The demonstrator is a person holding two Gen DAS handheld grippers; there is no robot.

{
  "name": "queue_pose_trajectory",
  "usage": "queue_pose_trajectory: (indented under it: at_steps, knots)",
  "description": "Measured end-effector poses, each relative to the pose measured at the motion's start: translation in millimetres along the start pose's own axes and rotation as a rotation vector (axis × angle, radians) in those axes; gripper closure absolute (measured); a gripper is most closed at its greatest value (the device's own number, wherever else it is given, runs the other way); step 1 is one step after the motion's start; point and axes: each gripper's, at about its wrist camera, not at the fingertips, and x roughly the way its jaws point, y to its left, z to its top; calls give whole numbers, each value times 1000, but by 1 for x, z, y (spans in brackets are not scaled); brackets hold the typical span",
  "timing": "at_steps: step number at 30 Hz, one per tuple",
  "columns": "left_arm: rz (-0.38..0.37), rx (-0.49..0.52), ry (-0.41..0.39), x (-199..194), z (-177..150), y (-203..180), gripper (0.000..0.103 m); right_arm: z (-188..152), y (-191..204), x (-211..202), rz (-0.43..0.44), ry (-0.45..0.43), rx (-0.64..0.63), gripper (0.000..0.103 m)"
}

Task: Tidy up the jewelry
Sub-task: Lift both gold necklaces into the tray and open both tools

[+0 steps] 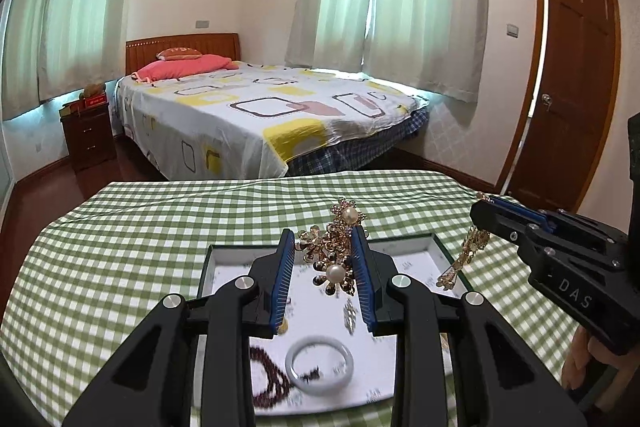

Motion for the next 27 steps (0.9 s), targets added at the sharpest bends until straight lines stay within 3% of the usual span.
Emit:
queue_pose_trajectory:
  at_steps: [8, 15, 27]
  knots:
    - [21, -1, 50, 49, -3, -1, 73, -9, -20, 59, -17, 81, 28, 90]
    - [50, 6, 134, 94, -14, -1, 73, -26, -36, 112, -32, 203, 75, 90]
    - [78, -8, 279, 135, -30, 3, 73, -45, -48, 149, -53, 348, 92, 90]
